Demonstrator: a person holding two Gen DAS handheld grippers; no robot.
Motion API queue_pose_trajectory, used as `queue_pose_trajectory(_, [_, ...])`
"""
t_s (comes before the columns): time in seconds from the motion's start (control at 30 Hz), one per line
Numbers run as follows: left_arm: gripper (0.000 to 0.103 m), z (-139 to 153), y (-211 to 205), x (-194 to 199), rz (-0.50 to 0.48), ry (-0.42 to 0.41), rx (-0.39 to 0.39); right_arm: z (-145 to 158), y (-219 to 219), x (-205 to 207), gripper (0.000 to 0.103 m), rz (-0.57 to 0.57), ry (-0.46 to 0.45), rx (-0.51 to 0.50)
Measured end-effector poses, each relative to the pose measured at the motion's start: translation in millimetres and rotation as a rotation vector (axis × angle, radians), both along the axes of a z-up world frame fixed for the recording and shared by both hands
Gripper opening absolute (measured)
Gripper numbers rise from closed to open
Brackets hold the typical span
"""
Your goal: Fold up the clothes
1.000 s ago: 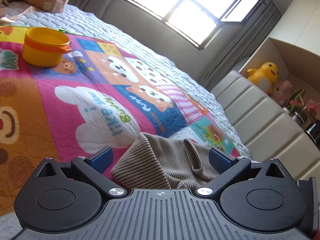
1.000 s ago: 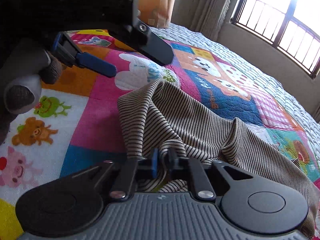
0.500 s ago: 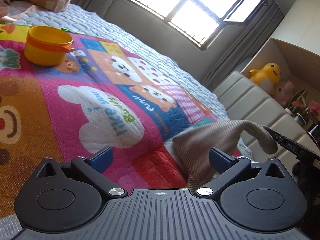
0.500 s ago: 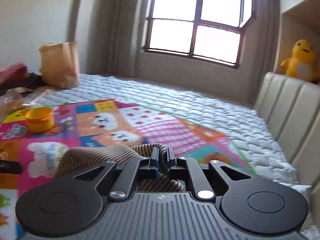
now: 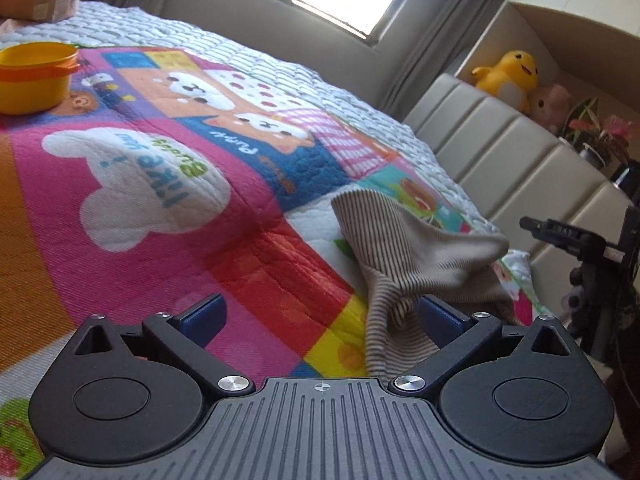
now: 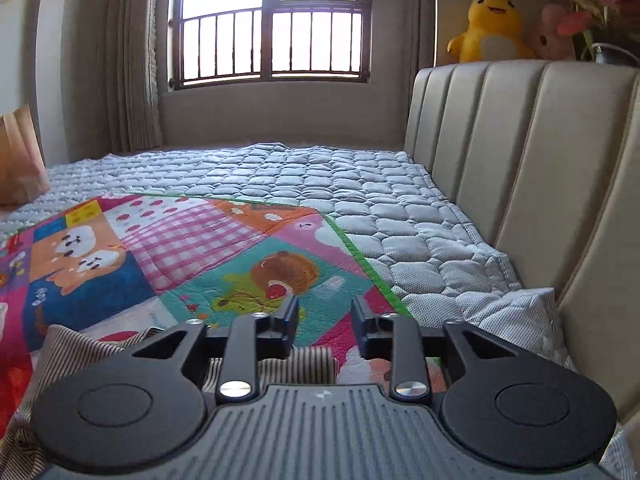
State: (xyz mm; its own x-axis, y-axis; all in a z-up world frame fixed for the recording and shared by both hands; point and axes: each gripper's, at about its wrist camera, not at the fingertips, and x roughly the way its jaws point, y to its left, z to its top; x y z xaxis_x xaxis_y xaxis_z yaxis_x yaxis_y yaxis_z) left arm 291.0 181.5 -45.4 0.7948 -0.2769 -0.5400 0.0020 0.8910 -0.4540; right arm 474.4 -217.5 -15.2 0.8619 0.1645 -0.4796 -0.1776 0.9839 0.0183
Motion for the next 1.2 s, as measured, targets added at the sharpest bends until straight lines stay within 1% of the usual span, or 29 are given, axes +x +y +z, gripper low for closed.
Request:
queue_pose_trajectory(0.03, [0.103, -0.1, -8.5, 0.3, -0.014, -0.006, 0.022, -3.4, -5.4, -4.0, 0.057, 0.007, 0.002, 0.018])
queue_pose_trajectory(0.07, [0.103, 0.9, -17.8, 0.0, -0.04, -0.017, 0.032, -8.4, -9.9, -6.5, 0.061, 0.023, 0.015, 0.032])
queue_pose_trajectory(0.1, [0.103, 1.8, -27.1, -0.4, -0.077, -0.027, 0.038, -13.7, -14.1, -8.6, 0.061, 0.041, 0.031, 0.043])
queue_pose_trajectory(0.17, [0.103, 2.5, -45.5, 1.0, -0.143, -0.031, 0.067, -26.2, -16.8, -12.3, 0.061, 0.092, 0.036, 0.01])
queue_pose_trajectory(0.23, [0.103, 3.7, -66.8, 3.2, -0.191, -0.014, 0.144, -39.2, -18.9, -14.2, 0.061, 0.143, 0.032, -0.016])
queue_pose_trajectory(0.3, [0.103, 7.2, -83.5, 6.2, -0.227, -0.02, 0.216, -48.1, -23.2, -10.0, 0.061, 0.174, 0.023, 0.031])
queue_pose_trajectory(0.37, [0.103, 10.3, -94.5, 11.4, -0.242, -0.026, 0.255, -53.7, -24.0, -1.9, 0.061, 0.206, 0.013, 0.093])
queue_pose_trajectory(0.4, [0.103, 10.8, -98.8, 14.5, -0.239, -0.023, 0.256, -56.0, -19.7, 3.8, 0.061, 0.237, 0.01, 0.108])
queue_pose_trajectory(0.47, [0.103, 11.6, -107.4, 20.6, -0.233, -0.016, 0.258, -56.6, -3.0, 11.4, 0.059, 0.318, 0.01, 0.091])
queue_pose_trajectory(0.5, [0.103, 12.1, -111.7, 23.6, -0.229, -0.012, 0.259, -54.4, 6.1, 11.7, 0.054, 0.352, 0.0, 0.071])
queue_pose_trajectory(0.53, [0.103, 11.3, -114.2, 25.1, -0.228, -0.013, 0.257, -47.0, 14.2, 9.5, 0.024, 0.375, -0.004, 0.064])
queue_pose_trajectory(0.57, [0.103, 10.4, -116.7, 26.6, -0.226, -0.014, 0.254, -38.3, 22.0, 6.9, 0.003, 0.397, -0.006, 0.061])
queue_pose_trajectory(0.6, [0.103, 9.6, -119.1, 28.0, -0.225, -0.015, 0.252, -29.6, 29.9, 4.3, 0.004, 0.418, -0.009, 0.059])
queue_pose_trajectory(0.7, [0.103, 7.8, -125.4, 30.9, -0.221, -0.025, 0.285, 6.4, 27.9, -10.5, 0.004, 0.437, -0.038, 0.141])
queue_pose_trajectory(0.73, [0.103, 6.0, -125.4, 32.5, -0.211, -0.024, 0.314, 17.2, 20.2, -12.2, 0.004, 0.42, -0.038, 0.185])
queue_pose_trajectory(0.8, [0.103, 2.2, -125.4, 35.6, -0.19, -0.021, 0.375, 31.2, -4.7, -6.4, 0.004, 0.334, 0.004, 0.285])
queue_pose_trajectory(0.87, [0.103, -3.2, -117.0, 40.7, -0.144, -0.002, 0.444, 30.5, -30.6, 3.2, 0.005, 0.247, 0.08, 0.348])
queue_pose_trajectory(0.9, [0.103, -5.9, -112.7, 43.2, -0.12, 0.008, 0.478, 27.2, -40.8, 5.9, 0.007, 0.2, 0.094, 0.337])
queue_pose_trajectory(0.97, [0.103, -9.9, -99.3, 49.0, -0.054, 0.039, 0.518, 16.9, -53.4, 5.4, 0.024, 0.125, 0.072, 0.241])
queue_pose_trajectory(1.0, [0.103, -11.9, -92.6, 51.8, -0.02, 0.054, 0.537, 8.7, -60.6, 5.8, 0.026, 0.105, 0.071, 0.215])
queue_pose_trajectory(1.07, [0.103, -8.2, -82.8, 52.7, -0.032, 0.069, 0.465, -6.9, -67.6, 4.9, 0.027, 0.127, 0.092, 0.255])
queue_pose_trajectory(1.1, [0.103, -4.4, -82.8, 51.5, -0.041, 0.055, 0.439, -14.6, -70.5, 4.3, 0.028, 0.141, 0.103, 0.28])
queue_pose_trajectory(1.17, [0.103, 7.4, -92.1, 48.8, -0.102, -0.007, 0.37, -29.3, -70.1, 2.9, 0.034, 0.167, 0.122, 0.311])
queue_pose_trajectory(1.2, [0.103, 14.0, -98.9, 47.6, -0.142, -0.04, 0.331, -31.3, -61.4, -0.1, 0.034, 0.176, 0.099, 0.29])
